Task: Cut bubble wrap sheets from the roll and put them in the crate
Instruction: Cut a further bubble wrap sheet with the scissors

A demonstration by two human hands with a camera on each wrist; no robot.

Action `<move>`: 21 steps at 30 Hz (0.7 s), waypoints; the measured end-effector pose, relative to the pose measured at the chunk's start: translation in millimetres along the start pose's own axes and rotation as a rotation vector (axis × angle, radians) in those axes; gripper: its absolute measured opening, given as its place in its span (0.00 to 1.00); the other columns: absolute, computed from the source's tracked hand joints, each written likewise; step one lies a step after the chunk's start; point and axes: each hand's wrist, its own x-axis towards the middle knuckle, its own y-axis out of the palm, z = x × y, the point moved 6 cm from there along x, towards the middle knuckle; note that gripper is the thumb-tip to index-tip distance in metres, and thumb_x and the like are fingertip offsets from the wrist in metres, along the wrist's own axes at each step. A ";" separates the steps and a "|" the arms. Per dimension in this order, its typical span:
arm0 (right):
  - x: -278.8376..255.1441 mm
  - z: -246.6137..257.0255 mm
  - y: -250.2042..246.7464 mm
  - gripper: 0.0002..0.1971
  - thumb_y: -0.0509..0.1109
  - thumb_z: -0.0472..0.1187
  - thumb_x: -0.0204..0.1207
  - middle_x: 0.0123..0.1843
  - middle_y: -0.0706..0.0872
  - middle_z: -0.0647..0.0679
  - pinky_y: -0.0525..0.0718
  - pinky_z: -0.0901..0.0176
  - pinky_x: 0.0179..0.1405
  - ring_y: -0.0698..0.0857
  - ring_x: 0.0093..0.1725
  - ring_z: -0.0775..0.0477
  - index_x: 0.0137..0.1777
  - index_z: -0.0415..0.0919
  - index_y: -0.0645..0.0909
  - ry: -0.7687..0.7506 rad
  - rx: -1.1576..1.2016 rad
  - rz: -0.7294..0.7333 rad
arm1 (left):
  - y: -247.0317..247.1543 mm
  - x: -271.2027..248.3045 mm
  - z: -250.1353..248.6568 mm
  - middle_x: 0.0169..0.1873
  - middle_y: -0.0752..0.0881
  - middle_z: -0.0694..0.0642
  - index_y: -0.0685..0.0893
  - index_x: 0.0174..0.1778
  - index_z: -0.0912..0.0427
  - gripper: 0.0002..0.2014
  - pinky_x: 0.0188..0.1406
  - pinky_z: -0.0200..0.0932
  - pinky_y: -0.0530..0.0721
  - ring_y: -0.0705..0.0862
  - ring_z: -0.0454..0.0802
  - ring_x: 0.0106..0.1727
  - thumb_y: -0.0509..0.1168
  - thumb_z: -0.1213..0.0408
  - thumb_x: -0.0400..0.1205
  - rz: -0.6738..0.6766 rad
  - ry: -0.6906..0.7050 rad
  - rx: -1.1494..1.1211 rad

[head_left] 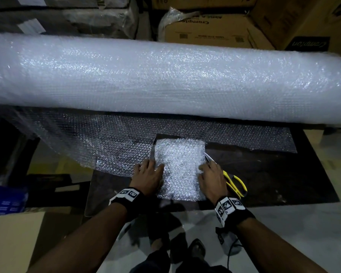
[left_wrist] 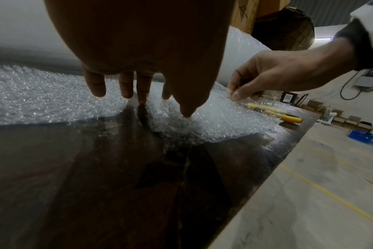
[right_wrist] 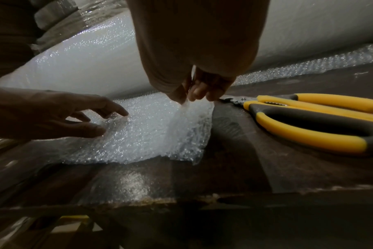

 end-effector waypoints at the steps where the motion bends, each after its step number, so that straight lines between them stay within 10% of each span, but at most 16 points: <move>1: 0.9 1.9 0.3 0.08 0.74 0.34 0.73 0.50 0.83 0.38 0.80 0.46 0.54 0.83 0.52 0.33 0.52 0.38 0.85 -0.016 0.032 0.015 | -0.6 0.0 -0.2 0.82 0.61 0.64 0.62 0.82 0.48 0.30 0.75 0.65 0.64 0.62 0.65 0.79 0.59 0.46 0.84 -0.002 -0.001 0.002; 7: 8.0 11.0 5.8 0.04 0.66 0.34 0.78 0.42 0.86 0.37 0.79 0.44 0.42 0.86 0.42 0.32 0.50 0.40 0.75 -0.019 0.190 0.089 | 0.6 -1.1 1.1 0.79 0.66 0.62 0.65 0.81 0.49 0.31 0.73 0.64 0.66 0.65 0.64 0.77 0.62 0.45 0.82 -0.017 -0.003 -0.013; 15: 16.1 9.0 9.1 0.15 0.71 0.46 0.76 0.50 0.90 0.46 0.87 0.45 0.52 0.89 0.48 0.45 0.59 0.42 0.85 0.011 0.364 0.182 | -11.2 -4.8 1.6 0.80 0.65 0.65 0.74 0.70 0.48 0.26 0.70 0.69 0.69 0.67 0.66 0.76 0.68 0.46 0.78 -0.022 0.017 -0.001; 21: 9.5 15.8 11.6 0.16 0.72 0.50 0.77 0.53 0.85 0.50 0.87 0.48 0.58 0.87 0.50 0.53 0.63 0.48 0.86 -0.073 0.401 0.254 | -46.1 12.7 -15.0 0.64 0.82 0.58 0.77 0.67 0.52 0.26 0.66 0.63 0.73 0.76 0.63 0.68 0.75 0.54 0.75 -0.289 0.202 -0.042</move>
